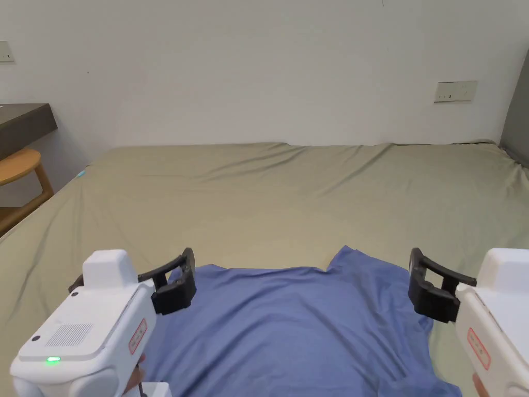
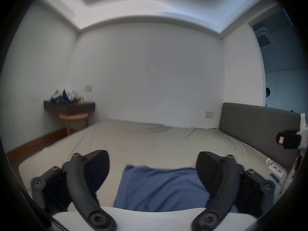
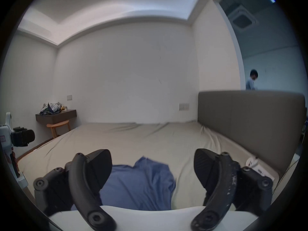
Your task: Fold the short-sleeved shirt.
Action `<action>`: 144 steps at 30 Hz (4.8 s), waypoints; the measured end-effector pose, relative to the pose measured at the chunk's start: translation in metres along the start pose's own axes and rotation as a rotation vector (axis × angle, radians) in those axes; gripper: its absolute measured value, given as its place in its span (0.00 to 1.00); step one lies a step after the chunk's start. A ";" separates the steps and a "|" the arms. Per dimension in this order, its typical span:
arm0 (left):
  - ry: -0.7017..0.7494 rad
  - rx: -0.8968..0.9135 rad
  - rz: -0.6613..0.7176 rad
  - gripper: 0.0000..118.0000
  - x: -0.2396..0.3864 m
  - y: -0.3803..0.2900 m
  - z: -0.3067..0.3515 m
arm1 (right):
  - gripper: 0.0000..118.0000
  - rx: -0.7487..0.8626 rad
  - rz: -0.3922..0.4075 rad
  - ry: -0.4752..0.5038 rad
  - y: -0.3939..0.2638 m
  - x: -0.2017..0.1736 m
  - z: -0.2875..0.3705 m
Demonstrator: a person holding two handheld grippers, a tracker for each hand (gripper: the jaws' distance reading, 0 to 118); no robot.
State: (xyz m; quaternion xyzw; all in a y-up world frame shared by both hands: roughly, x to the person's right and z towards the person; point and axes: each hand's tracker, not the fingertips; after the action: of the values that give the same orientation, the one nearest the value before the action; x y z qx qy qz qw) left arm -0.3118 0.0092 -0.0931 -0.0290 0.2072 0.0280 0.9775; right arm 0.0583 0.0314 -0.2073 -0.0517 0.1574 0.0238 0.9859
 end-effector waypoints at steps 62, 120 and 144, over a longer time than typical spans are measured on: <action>0.050 -0.728 0.173 0.05 -0.099 -0.177 0.022 | 0.12 -0.755 -0.102 0.049 -0.227 0.036 0.008; 0.015 0.104 -0.105 0.88 0.025 0.017 -0.041 | 0.88 0.068 0.100 -0.044 0.015 -0.009 -0.031; -0.075 -0.666 0.123 0.00 -0.047 -0.090 -0.089 | 0.01 0.029 0.099 0.005 -0.002 0.002 -0.030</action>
State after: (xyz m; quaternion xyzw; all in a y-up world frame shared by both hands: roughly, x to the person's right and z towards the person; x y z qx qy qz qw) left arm -0.3850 -0.0890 -0.1514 -0.3331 0.1521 0.1538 0.9177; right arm 0.0512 0.0258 -0.2359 -0.0294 0.1625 0.0699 0.9838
